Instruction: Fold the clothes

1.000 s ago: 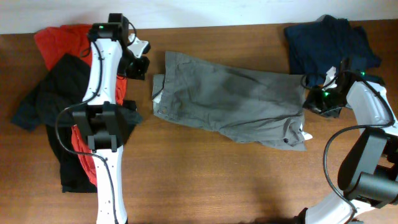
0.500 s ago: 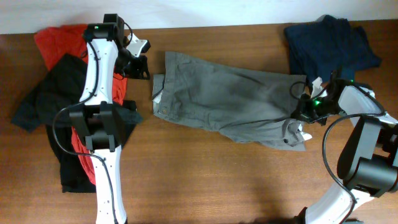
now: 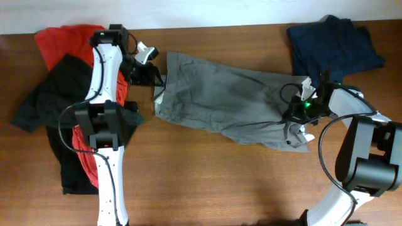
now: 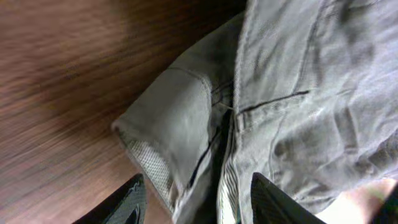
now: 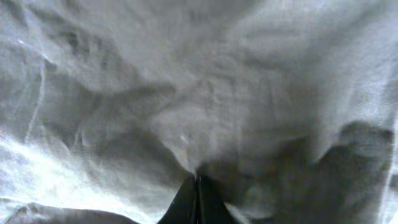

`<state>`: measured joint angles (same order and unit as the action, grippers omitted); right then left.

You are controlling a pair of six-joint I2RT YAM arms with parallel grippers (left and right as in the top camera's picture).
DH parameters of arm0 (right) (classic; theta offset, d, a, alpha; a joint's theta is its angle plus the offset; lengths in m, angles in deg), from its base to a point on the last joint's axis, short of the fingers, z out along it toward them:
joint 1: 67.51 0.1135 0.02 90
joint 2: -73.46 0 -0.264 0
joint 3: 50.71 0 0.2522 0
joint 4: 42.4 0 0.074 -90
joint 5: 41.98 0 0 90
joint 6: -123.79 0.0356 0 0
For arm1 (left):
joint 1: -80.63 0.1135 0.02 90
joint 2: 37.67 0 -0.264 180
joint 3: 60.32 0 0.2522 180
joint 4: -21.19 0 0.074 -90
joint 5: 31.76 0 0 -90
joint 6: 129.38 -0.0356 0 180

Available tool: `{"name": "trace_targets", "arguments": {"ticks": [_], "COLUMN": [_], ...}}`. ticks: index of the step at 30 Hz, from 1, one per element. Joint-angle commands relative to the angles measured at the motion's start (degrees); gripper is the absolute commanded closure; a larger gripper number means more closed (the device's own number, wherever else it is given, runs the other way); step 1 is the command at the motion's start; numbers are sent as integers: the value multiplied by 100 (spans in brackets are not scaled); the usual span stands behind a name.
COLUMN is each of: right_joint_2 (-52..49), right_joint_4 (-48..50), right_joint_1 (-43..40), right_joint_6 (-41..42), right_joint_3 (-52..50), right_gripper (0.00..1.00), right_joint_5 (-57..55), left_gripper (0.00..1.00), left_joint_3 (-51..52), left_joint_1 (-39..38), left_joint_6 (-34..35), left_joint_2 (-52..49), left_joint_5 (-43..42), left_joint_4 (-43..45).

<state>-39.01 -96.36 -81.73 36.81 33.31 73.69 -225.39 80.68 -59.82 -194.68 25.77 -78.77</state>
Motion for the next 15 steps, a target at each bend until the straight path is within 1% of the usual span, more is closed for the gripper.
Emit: {"name": "trace_targets", "arguments": {"ticks": [1, 5, 7, 13, 14, 15], "right_joint_2": [-81, -81, -81, -81, -81, -81], "right_joint_4": [20, 68, 85, 105, 105, 105], "right_joint_1": [-4, -4, -4, -4, -4, -4], "right_joint_6": [39, 42, 42, 42, 42, 42], "right_joint_3": [-46, -46, -46, -46, -46, -46], "right_gripper": [96, 96, 96, 96, 96, 96], "right_joint_5": [79, 96, 94, 94, 94, 94], "left_gripper": [46, 46, 46, 47, 51, 60], "left_joint_3": [-61, -61, -61, -61, -61, -61], "left_joint_1": [-15, -59, -116, -461, -527, -570], "left_joint_6": [-201, -201, -201, -221, -221, -219], "left_joint_2": [-302, -420, -439, -448, -448, -448], "left_joint_5": [-636, -1486, -1685, -1725, -1720, -1709], "left_joint_4": [52, 269, 326, 483, 542, 586]}}
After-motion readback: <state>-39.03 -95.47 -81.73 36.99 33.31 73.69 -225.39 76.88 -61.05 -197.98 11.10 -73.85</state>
